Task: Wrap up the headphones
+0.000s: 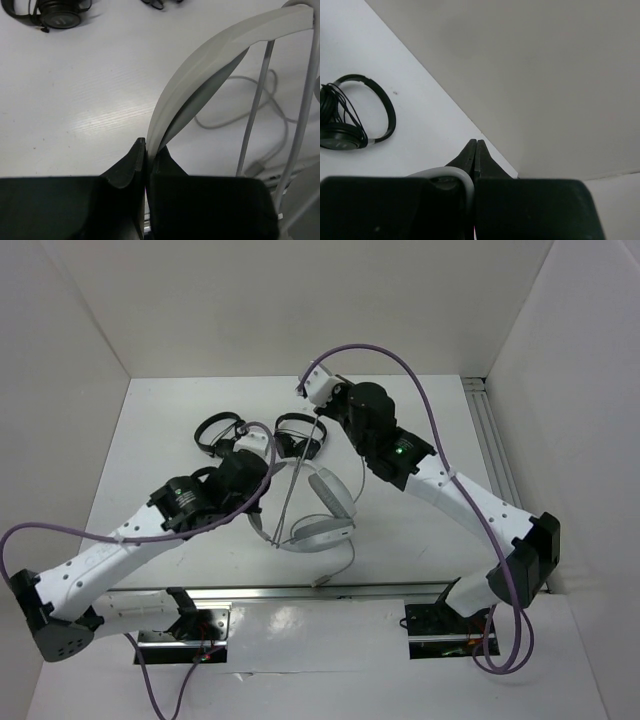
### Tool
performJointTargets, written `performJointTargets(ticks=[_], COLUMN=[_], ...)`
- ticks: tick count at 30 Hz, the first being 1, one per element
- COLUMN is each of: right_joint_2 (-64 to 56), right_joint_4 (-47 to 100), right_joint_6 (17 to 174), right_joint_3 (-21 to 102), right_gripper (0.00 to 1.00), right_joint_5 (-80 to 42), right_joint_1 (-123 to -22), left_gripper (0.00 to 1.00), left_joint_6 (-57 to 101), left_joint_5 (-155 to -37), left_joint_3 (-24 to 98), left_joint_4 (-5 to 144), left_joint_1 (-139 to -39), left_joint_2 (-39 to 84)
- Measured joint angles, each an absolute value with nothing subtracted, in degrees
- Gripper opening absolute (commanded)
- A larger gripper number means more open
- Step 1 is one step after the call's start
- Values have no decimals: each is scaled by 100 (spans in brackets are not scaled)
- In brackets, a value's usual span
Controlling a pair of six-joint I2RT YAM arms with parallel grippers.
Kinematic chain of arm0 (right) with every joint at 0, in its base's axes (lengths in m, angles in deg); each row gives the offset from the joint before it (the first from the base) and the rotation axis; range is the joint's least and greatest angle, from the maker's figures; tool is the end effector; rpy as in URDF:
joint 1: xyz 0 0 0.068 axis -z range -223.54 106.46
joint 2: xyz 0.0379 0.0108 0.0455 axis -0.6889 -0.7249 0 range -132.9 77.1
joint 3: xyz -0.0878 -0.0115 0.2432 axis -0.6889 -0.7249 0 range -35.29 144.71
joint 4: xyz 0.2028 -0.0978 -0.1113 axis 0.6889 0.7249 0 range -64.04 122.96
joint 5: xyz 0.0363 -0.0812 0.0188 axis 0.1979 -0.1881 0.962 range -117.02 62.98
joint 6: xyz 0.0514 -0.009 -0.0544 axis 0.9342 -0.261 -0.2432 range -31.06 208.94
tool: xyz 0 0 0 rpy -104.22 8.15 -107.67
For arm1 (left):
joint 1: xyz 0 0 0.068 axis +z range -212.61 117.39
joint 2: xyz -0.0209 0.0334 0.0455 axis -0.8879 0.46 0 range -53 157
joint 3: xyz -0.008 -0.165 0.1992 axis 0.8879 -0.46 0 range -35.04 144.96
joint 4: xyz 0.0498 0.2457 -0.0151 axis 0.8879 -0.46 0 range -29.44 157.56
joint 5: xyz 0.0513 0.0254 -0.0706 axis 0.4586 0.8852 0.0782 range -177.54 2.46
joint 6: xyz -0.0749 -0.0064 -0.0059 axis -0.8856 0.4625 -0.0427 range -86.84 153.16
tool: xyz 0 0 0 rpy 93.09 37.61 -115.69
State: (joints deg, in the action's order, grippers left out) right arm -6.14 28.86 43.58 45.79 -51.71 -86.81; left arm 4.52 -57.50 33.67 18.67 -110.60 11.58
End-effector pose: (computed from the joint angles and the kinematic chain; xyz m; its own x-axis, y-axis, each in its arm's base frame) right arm 0.2788 0.2261 0.4008 0.1825 -0.7161 -0.6737 -0.2703 0.6222 -0.7347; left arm 0.1801 -0.1522 0.3246 -0.6078 0.0548 -0.7922 0.1297 0.9911 -0.0310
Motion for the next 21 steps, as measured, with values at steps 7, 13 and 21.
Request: performJointTargets(ticks=[7,13,21], right_joint_2=[-988,-1193,-1432], right_joint_4=[2923,3122,2427], right_joint_6=[4611,5138,6981], right_joint_3=[4824,4894,4185], right_gripper=[0,0,6], right_joint_5=[-4410,-3495,-1117], right_joint_1=[-8602,-8491,-8163], left_gripper=[0,0,0], left_joint_6=[660,754,732], left_joint_5=[-6167,-5848,-5575], left_joint_3=[3891,4914,6582], left_joint_4=[1393,748,363], left_joint_1=[-11263,-11270,-11281], left_joint_2=[585,279,644])
